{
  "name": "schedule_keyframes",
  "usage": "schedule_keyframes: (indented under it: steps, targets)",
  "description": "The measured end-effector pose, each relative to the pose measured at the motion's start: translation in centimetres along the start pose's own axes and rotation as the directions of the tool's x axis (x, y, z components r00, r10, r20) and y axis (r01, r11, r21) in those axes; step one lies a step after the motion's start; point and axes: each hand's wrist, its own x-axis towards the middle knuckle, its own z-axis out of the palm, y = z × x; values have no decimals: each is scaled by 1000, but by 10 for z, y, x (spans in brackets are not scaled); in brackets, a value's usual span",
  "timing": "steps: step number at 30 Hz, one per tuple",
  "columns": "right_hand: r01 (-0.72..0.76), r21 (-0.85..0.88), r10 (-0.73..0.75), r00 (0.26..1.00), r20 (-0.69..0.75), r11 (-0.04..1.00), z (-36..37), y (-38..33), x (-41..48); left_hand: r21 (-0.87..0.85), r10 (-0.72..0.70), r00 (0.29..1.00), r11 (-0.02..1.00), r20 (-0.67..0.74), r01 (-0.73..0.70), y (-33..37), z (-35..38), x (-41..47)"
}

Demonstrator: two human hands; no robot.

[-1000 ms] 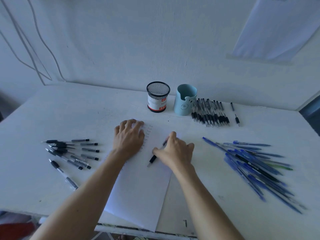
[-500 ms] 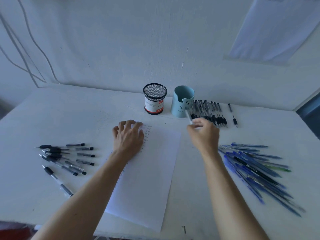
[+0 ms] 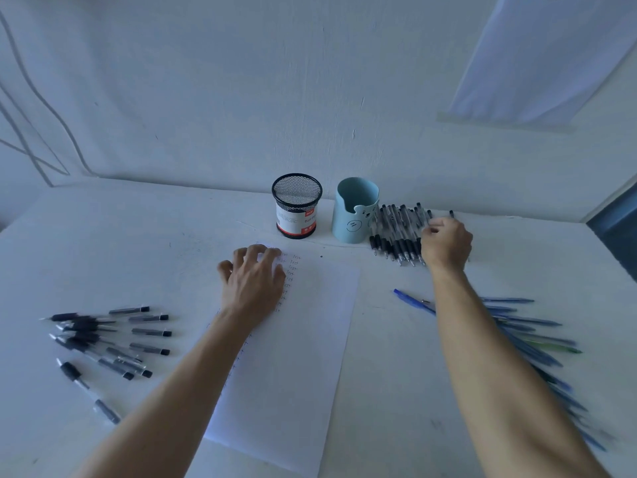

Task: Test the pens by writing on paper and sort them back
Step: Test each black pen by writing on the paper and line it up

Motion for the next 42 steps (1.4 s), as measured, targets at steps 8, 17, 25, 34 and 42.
schedule_keyframes:
  steps: [8, 17, 25, 34, 42]
  targets:
    - [0, -22, 0, 999, 44, 1000, 0, 3, 1, -2, -2, 1000, 1000, 1, 2, 1, 0, 0]
    - [189, -28, -190, 981, -43, 982, 8, -26, -65, -67, -35, 999, 997, 26, 37, 1, -6, -1]
    - [571, -42, -474, 718, 510, 820, 36, -43, -172, -434, -59, 972, 887, 226, 155, -16, -37, 3]
    - [670, -128, -409, 580, 704, 731, 45, -39, -206, -180, -116, 992, 976, 41, 122, -74, -66, -30]
    - [710, -177, -440, 591, 676, 682, 47, -35, -212, 13, -249, 966, 968, -68, 250, -102, -87, -60]
